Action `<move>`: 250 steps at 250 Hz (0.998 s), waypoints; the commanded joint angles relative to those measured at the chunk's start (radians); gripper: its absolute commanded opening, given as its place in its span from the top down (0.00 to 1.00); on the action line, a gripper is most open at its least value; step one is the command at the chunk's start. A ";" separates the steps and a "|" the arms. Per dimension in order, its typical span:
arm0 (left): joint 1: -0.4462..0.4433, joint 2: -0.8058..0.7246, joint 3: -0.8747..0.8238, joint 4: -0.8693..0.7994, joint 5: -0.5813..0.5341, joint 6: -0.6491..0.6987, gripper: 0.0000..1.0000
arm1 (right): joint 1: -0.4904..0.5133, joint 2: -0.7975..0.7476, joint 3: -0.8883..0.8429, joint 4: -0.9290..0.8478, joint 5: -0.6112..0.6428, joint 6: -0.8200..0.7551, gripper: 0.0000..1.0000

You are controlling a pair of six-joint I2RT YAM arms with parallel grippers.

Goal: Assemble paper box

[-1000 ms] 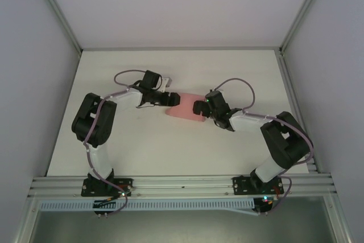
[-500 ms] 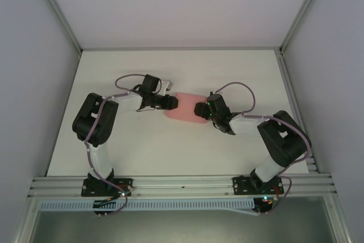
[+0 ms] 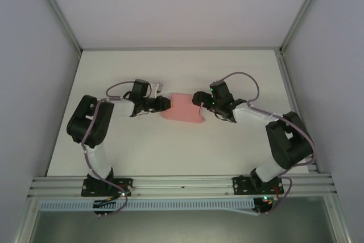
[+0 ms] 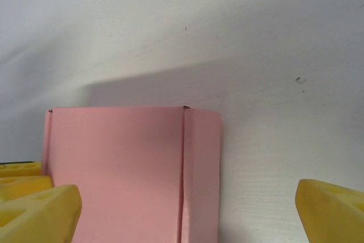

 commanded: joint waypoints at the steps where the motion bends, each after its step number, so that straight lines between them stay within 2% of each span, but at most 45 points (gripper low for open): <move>1: 0.034 0.008 -0.071 0.058 0.060 -0.090 0.88 | -0.030 -0.012 -0.027 0.068 -0.149 0.090 0.03; 34: 0.058 0.022 -0.129 0.218 0.146 -0.177 0.89 | -0.051 0.013 -0.052 0.151 -0.242 0.136 0.03; 83: 0.064 0.021 -0.139 0.228 0.147 -0.171 0.89 | -0.052 0.059 -0.048 0.186 -0.317 0.136 0.05; 121: 0.069 0.030 -0.157 0.274 0.158 -0.180 0.89 | -0.057 0.122 -0.069 0.280 -0.390 0.174 0.08; 176: 0.071 0.022 -0.157 0.266 0.156 -0.169 0.88 | -0.065 0.180 -0.078 0.435 -0.481 0.225 0.24; 210: 0.073 0.013 -0.157 0.267 0.154 -0.158 0.83 | -0.068 0.163 -0.089 0.468 -0.484 0.227 0.47; 235: 0.073 -0.007 -0.147 0.278 0.156 -0.157 0.77 | -0.072 0.147 -0.089 0.454 -0.497 0.228 0.57; 250: 0.072 -0.038 -0.150 0.323 0.165 -0.170 0.68 | -0.074 0.139 -0.096 0.472 -0.509 0.239 0.62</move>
